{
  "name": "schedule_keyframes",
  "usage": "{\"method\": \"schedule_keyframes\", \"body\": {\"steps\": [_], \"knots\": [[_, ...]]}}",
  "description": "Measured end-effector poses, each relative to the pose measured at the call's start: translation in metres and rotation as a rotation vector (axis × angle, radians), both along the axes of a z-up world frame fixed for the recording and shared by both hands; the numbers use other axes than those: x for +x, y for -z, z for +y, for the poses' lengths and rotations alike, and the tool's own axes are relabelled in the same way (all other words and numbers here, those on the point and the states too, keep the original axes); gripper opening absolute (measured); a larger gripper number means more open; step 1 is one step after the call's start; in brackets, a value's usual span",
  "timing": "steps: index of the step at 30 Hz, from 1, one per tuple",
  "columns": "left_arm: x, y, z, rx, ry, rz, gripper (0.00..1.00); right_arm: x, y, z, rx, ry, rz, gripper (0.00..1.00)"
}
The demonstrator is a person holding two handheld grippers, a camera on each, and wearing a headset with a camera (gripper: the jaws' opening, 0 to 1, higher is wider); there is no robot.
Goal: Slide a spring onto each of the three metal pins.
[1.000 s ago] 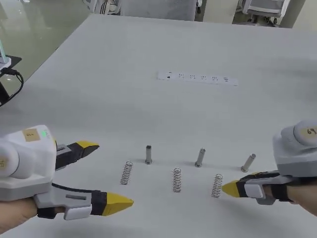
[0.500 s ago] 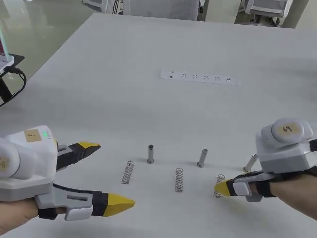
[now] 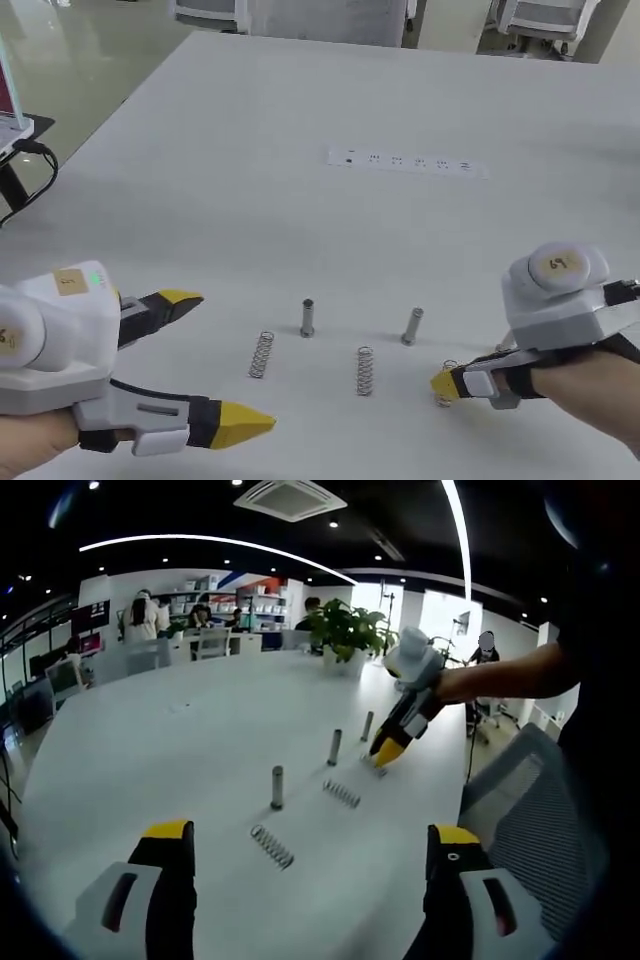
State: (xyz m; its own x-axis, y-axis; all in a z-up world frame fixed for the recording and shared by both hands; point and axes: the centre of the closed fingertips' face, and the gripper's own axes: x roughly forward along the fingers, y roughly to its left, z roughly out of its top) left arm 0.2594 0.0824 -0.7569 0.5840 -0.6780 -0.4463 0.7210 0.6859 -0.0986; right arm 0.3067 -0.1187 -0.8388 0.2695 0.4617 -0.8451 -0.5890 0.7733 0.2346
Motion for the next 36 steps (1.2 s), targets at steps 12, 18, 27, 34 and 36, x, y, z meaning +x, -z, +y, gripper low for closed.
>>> {"method": "schedule_keyframes", "body": {"steps": [12, 18, 27, 34, 36], "knots": [[-0.0005, 0.0019, 0.0007, 0.003, -0.001, 0.001, 0.93, 0.0009, 0.004, -0.0002, -0.032, -0.007, 0.01, 0.24], [-0.0003, 0.0021, 0.0039, 0.003, -0.006, 0.0, 0.92, 0.0009, 0.0055, 0.0001, -0.052, -0.018, 0.01, 0.22], [-0.0029, 0.0029, 0.0047, 0.003, -0.012, 0.003, 0.91, -0.0009, 0.0093, -0.0007, -0.086, -0.054, 0.005, 0.17], [-0.0033, 0.0024, 0.0046, -0.001, -0.013, 0.006, 0.9, 0.0004, 0.0099, -0.002, -0.095, -0.063, 0.004, 0.15], [-0.0035, 0.0017, 0.0035, 0.0, -0.009, 0.005, 0.9, -0.0006, 0.0102, -0.002, -0.107, -0.079, 0.003, 0.13]]}}
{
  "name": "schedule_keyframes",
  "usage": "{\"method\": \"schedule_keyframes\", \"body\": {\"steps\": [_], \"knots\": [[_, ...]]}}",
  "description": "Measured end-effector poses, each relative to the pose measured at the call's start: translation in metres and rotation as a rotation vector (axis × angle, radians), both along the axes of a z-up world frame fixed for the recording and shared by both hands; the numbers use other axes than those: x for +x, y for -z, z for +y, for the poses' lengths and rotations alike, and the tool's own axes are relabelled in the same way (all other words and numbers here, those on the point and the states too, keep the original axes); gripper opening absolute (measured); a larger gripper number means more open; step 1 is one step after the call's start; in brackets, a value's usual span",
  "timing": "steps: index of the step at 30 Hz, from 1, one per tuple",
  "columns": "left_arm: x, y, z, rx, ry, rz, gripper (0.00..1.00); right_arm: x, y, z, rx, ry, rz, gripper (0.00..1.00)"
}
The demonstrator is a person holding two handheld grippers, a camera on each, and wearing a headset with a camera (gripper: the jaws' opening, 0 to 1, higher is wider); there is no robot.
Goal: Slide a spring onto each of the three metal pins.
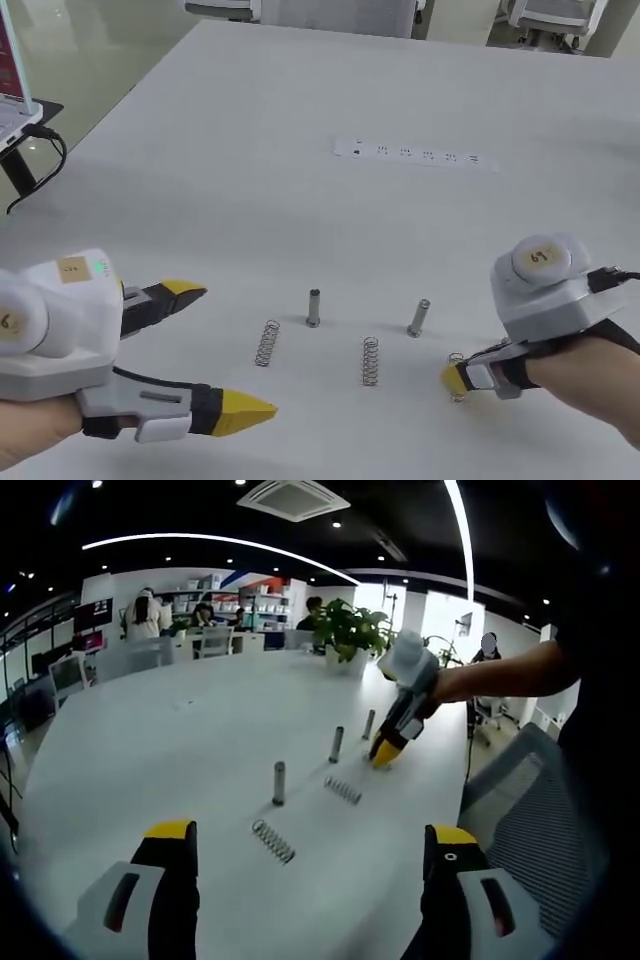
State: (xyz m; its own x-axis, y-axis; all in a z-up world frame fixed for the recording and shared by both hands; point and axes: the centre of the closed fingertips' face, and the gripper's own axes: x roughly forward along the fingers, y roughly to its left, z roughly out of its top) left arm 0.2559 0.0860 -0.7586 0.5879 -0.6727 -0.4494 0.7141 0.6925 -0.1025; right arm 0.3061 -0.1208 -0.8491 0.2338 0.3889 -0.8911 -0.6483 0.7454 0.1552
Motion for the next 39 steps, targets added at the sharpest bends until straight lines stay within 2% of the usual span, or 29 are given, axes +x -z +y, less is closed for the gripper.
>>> {"method": "schedule_keyframes", "body": {"steps": [1, 5, 8, 11, 14, 17, 24, 26, 31, 39], "knots": [[0.0, -0.001, 0.0, -0.001, 0.002, -0.003, 0.9, -0.001, 0.001, -0.001, -0.019, -0.021, -0.007, 0.12], [0.001, -0.004, -0.003, -0.019, 0.001, -0.007, 0.9, 0.001, 0.001, 0.0, -0.01, -0.02, -0.018, 0.1], [0.002, -0.004, -0.004, -0.008, 0.007, -0.008, 0.9, 0.001, 0.001, 0.0, -0.01, -0.024, -0.017, 0.1], [0.003, -0.007, -0.005, -0.029, 0.002, -0.013, 0.89, 0.002, 0.001, -0.002, -0.016, -0.032, -0.025, 0.1], [0.003, -0.004, -0.005, -0.014, 0.008, -0.008, 0.9, 0.001, 0.001, -0.003, -0.01, -0.023, -0.019, 0.1], [0.003, -0.006, -0.006, -0.024, 0.002, -0.01, 0.9, 0.001, 0.001, -0.003, -0.011, -0.026, -0.021, 0.1], [0.003, -0.005, -0.006, -0.019, 0.005, -0.011, 0.9, 0.003, -0.001, -0.007, -0.012, -0.024, -0.044, 0.09], [0.003, -0.004, -0.006, -0.016, 0.005, -0.008, 0.9, 0.005, -0.003, -0.007, -0.003, -0.021, -0.059, 0.09], [0.002, -0.003, -0.007, -0.012, 0.014, -0.005, 0.9, 0.005, -0.007, -0.006, 0.015, -0.019, -0.063, 0.09], [0.003, -0.004, -0.01, -0.016, 0.024, -0.009, 0.89, 0.003, -0.014, -0.006, 0.084, 0.012, -0.088, 0.09]]}}
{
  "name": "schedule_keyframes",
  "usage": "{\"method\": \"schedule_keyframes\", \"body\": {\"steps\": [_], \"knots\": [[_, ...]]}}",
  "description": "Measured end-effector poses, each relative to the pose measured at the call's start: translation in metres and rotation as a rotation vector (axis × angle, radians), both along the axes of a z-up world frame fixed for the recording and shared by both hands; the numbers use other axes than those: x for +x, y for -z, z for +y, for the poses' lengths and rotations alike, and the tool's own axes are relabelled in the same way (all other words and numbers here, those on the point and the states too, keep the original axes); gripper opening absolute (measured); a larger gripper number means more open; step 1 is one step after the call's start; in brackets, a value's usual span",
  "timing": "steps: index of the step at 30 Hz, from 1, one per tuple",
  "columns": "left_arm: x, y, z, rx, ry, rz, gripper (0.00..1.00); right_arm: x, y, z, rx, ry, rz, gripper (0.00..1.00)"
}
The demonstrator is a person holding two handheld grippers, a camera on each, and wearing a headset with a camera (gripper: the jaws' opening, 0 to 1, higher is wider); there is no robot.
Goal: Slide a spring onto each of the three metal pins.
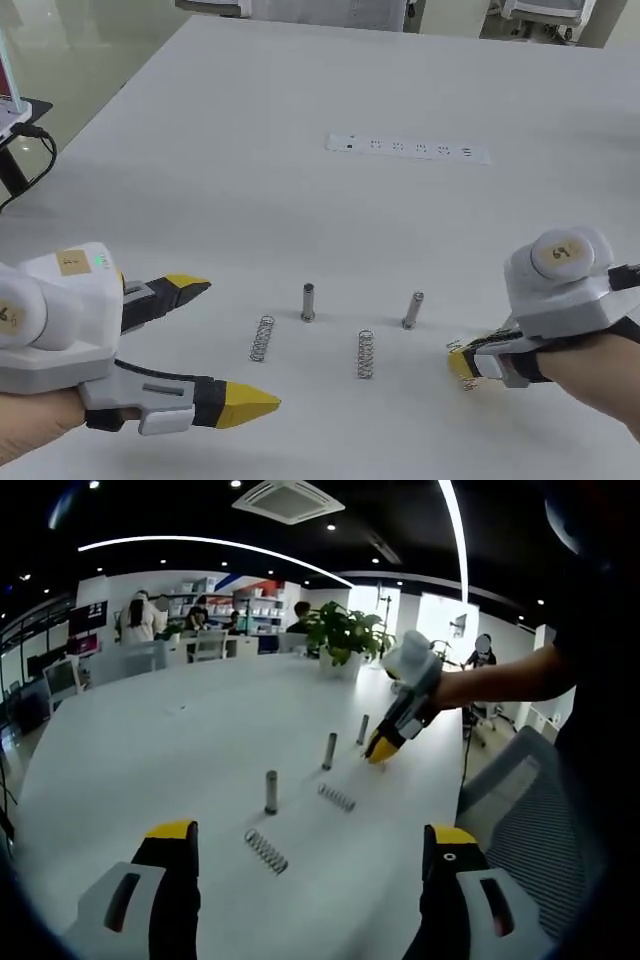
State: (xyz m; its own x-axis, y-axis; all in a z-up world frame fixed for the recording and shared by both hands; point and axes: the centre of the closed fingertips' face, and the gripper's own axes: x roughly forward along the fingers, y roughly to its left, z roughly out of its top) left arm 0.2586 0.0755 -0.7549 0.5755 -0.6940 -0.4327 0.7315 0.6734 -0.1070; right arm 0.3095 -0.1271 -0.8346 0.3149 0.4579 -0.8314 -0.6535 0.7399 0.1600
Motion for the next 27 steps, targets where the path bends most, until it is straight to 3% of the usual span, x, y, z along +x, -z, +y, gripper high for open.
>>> {"method": "schedule_keyframes", "body": {"steps": [7, 21, 27], "knots": [[-0.001, -0.001, -0.003, -0.004, 0.007, -0.002, 0.89, -0.002, -0.006, 0.0, 0.025, -0.004, -0.031, 0.08], [-0.002, -0.007, -0.009, -0.023, 0.017, -0.011, 0.88, 0.001, -0.03, 0.001, 0.138, 0.012, -0.09, 0.08], [-0.003, -0.005, -0.011, -0.022, 0.026, -0.004, 0.87, -0.002, -0.032, 0.007, 0.15, -0.041, -0.112, 0.08]]}}
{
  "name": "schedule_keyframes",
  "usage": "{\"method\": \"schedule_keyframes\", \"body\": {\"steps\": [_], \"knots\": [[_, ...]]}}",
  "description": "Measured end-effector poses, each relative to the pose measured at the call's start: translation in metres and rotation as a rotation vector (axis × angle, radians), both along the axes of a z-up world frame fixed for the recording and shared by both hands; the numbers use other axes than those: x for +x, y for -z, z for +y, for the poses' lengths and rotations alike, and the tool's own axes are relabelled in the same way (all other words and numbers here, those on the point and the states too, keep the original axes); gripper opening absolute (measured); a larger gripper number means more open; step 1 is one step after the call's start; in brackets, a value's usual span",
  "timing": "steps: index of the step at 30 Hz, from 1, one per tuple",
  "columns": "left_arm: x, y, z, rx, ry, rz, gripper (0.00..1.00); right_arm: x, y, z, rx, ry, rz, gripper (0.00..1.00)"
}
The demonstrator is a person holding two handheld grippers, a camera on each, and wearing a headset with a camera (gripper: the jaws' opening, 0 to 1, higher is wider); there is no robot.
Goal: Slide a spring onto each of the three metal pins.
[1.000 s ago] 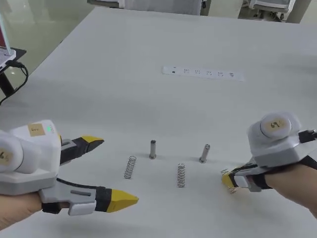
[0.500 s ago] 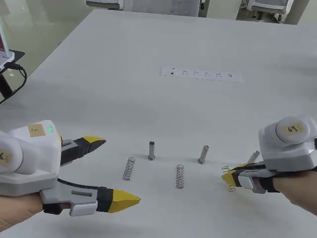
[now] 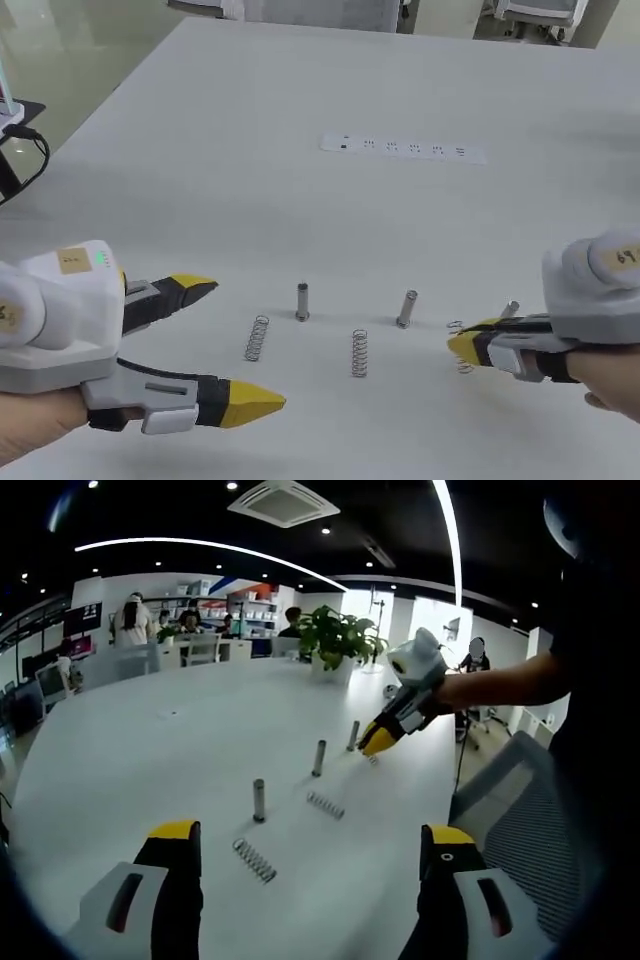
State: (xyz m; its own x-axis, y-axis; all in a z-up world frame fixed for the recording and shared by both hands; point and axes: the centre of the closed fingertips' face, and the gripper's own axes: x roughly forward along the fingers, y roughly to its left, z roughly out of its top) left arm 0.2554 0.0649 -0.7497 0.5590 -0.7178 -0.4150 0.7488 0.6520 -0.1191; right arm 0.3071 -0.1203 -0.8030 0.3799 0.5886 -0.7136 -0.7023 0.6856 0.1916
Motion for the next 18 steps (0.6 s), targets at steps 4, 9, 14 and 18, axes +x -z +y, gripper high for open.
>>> {"method": "schedule_keyframes", "body": {"steps": [4, 9, 14, 18], "knots": [[0.0, -0.001, 0.0, -0.005, 0.004, 0.002, 0.86, -0.001, 0.0, 0.002, 0.002, -0.023, -0.013, 0.08], [-0.001, -0.004, 0.0, -0.027, 0.004, 0.007, 0.84, -0.002, -0.005, 0.008, 0.022, -0.064, -0.045, 0.08], [-0.001, -0.007, -0.003, -0.044, 0.008, 0.005, 0.82, -0.001, -0.014, 0.012, 0.073, -0.052, -0.046, 0.08], [-0.002, -0.009, -0.007, -0.057, 0.018, 0.004, 0.81, -0.002, -0.017, 0.014, 0.074, -0.072, -0.058, 0.08]]}}
